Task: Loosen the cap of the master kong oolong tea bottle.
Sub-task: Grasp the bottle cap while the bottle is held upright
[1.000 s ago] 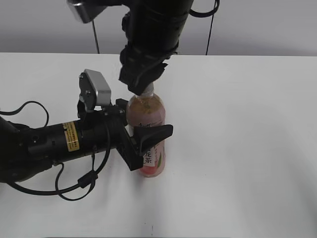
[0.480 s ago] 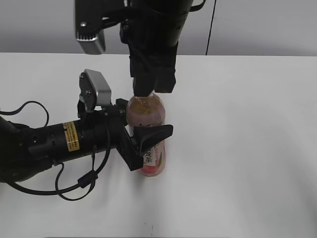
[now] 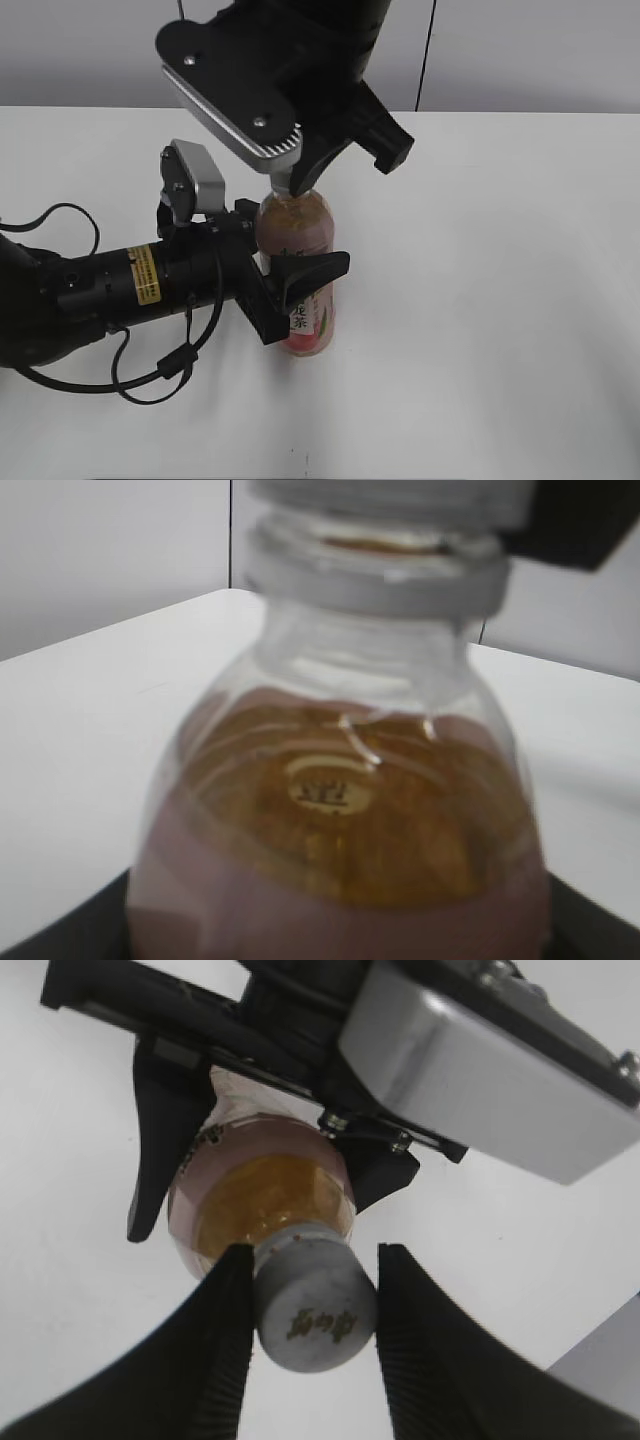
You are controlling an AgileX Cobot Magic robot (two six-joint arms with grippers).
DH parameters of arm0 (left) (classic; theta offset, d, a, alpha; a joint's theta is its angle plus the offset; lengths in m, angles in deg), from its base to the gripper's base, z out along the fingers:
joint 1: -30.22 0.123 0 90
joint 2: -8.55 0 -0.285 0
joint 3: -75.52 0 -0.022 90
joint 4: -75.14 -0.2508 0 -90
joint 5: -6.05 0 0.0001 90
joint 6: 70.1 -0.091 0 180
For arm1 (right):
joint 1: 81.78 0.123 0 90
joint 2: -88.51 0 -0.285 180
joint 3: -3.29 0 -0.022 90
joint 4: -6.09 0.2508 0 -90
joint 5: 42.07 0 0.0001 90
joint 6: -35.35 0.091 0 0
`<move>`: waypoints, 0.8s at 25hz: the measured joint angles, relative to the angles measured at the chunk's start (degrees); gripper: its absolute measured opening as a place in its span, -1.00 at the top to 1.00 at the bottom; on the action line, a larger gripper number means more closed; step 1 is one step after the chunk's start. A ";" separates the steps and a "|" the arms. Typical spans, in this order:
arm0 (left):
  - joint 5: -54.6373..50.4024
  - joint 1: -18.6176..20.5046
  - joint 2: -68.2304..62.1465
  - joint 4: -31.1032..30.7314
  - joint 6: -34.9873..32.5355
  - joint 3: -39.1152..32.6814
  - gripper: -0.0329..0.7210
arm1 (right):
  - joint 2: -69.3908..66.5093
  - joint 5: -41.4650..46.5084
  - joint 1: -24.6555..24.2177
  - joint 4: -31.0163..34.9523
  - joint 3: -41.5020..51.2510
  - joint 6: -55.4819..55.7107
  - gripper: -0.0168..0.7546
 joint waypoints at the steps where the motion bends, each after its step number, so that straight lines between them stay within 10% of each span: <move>1: 0.00 0.00 0.00 0.00 0.00 0.00 -0.26 | 0.00 0.04 0.00 -0.31 0.00 -2.48 0.23; 20: -0.16 0.00 -0.05 0.33 0.56 0.16 -0.25 | 0.00 -0.27 0.11 -2.25 0.00 -39.14 0.23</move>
